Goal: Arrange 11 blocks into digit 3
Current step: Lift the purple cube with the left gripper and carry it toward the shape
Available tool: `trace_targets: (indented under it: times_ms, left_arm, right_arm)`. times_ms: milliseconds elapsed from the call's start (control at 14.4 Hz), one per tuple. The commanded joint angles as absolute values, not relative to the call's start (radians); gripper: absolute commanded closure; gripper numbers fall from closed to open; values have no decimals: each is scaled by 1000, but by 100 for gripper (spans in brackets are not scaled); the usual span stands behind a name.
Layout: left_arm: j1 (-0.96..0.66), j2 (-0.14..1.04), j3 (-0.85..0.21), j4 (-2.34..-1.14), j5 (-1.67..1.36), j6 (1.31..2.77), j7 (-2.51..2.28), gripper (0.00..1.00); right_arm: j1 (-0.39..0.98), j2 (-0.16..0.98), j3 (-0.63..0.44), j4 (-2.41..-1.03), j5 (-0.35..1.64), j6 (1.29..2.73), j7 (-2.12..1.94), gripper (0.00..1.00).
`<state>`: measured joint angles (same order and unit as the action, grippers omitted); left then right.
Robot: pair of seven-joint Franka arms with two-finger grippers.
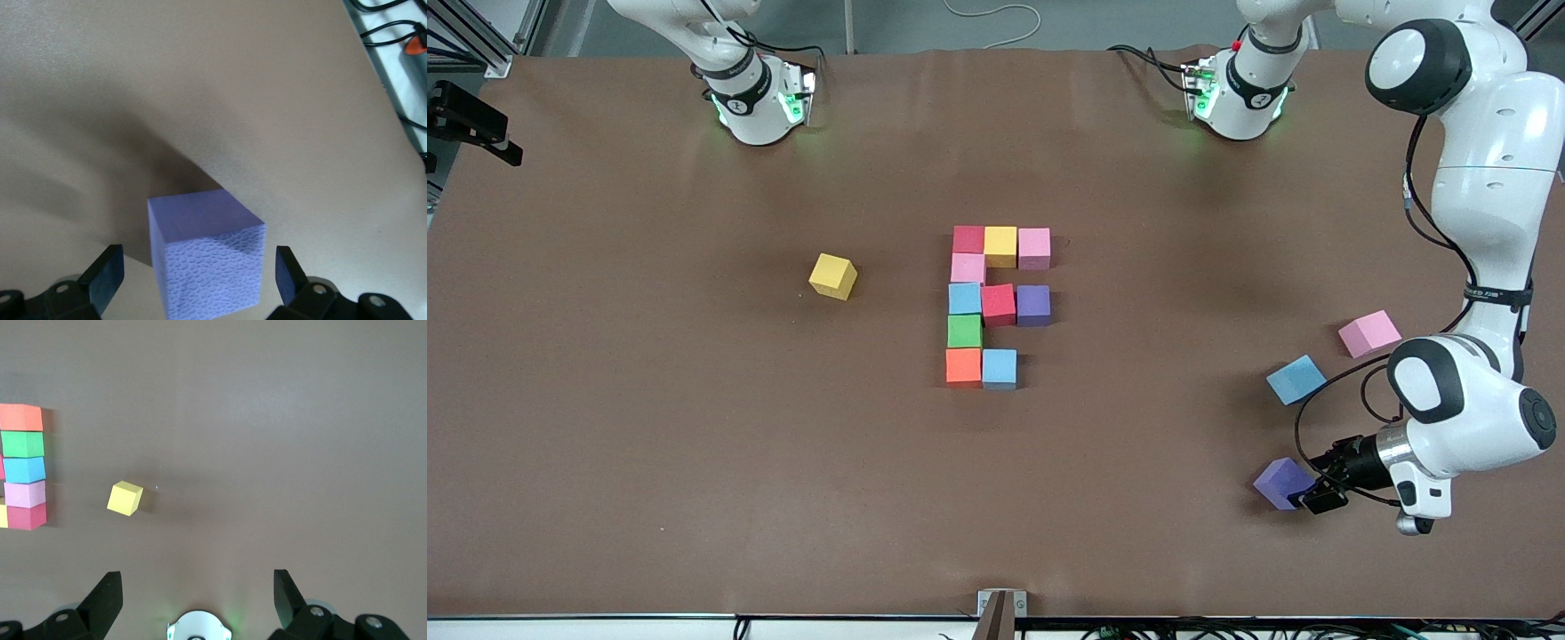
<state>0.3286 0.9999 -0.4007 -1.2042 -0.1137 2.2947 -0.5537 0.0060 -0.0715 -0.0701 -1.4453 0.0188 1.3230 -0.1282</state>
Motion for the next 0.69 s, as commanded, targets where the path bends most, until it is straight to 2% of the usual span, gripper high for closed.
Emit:
trace_targets:
  times_ms: [0,208,624]
  left_arm:
    - [311,1049,-394,-1132,-135,2290,-561,0]
    - [293,1100,-396,-1074,-135,2290,-563,0]
    - [287,1114,-393,-1068,-135,2295,-563,3]
  right_arm:
    - [-8,-86,-61,-1466,21,1356,-130,0]
    - [-6,-77,-61,-1470,21,1390,-130,0]
    - [-9,-77,-63,-1493,21,1391,-130,0]
